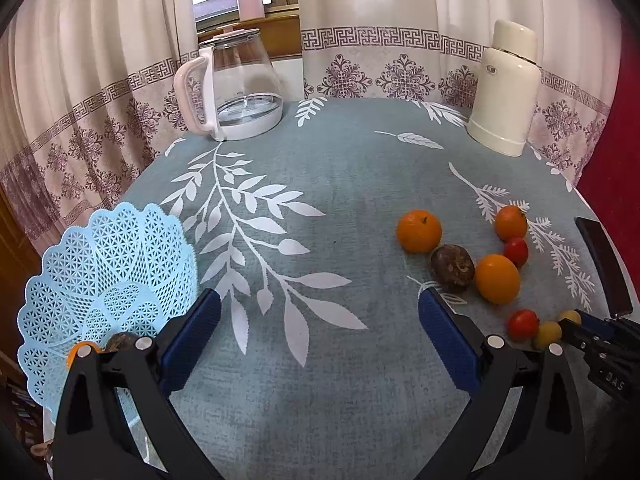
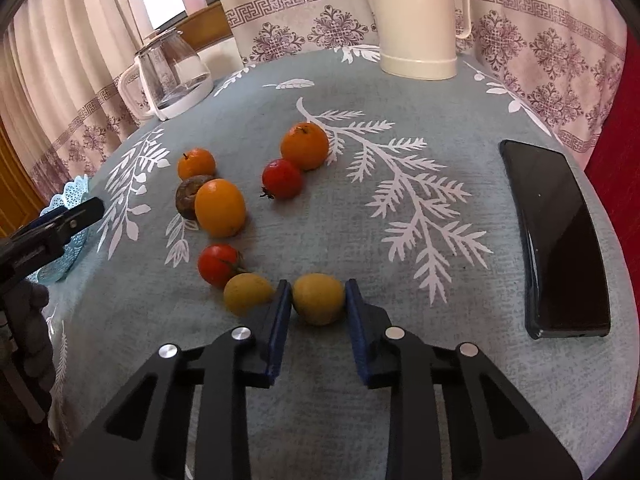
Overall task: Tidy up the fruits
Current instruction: 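Grasp a yellow-brown round fruit with right tool while left tool approaches a tangerine, then close the left tool on the tangerine and lift it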
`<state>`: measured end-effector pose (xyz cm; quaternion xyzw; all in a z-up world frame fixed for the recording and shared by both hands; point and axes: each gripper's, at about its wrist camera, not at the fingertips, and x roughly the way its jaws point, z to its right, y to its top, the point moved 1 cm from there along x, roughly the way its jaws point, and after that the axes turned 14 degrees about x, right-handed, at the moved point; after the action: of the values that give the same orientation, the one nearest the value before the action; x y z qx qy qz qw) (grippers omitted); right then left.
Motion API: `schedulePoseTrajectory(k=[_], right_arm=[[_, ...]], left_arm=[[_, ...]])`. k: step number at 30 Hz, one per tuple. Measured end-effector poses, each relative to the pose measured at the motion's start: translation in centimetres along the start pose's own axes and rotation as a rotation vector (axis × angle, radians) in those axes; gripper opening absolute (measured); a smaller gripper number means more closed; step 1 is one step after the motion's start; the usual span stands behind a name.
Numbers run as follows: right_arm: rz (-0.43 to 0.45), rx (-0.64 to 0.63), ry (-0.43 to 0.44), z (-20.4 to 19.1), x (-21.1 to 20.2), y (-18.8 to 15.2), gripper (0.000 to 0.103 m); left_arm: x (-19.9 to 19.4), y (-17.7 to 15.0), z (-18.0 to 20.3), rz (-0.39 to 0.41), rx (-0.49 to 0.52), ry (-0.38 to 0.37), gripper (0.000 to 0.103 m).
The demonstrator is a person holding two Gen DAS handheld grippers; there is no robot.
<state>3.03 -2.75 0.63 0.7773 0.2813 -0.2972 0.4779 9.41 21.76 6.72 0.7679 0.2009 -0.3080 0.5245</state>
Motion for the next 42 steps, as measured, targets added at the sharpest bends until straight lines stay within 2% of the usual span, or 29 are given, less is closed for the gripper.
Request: schedulePoseTrajectory(k=[7,12,17,20,24,31,33,37,42], right_arm=[[0.044,0.024,0.02,0.3,-0.9,0.2,0.028],[0.053,0.042,0.023,0.6,-0.8,0.2,0.028],[0.05,0.063,0.028,1.0,-0.6,0.4,0.028],[0.048,0.06,0.03,1.0,-0.5,0.3,0.028],[0.046,0.057,0.032,1.0,-0.5,0.2,0.028],[0.041,0.06,0.033,1.0,-0.4,0.2,0.028],[0.041,0.061,0.033,1.0,-0.4,0.2,0.028],[0.043,0.06,0.033,1.0,-0.4,0.3,0.028],[0.047,0.06,0.034,1.0,-0.5,0.2,0.028]], left_arm=[[1.7,1.7,-0.2,-0.001,-0.002,-0.004,0.1],[3.5,3.5,0.1,-0.016,-0.026,-0.048,0.1],[5.4,5.0,2.1,-0.033,-0.002,-0.094,0.099],[6.6,5.6,3.5,-0.052,0.019,-0.11,0.091],[7.9,6.1,4.5,-0.07,0.019,-0.125,0.087],[9.4,6.2,5.3,-0.105,0.021,-0.157,0.07],[10.0,6.0,5.4,-0.117,0.011,-0.191,0.064],[10.0,5.7,5.4,-0.103,-0.014,-0.265,0.043],[9.2,5.6,5.4,-0.081,-0.001,-0.258,0.042]])
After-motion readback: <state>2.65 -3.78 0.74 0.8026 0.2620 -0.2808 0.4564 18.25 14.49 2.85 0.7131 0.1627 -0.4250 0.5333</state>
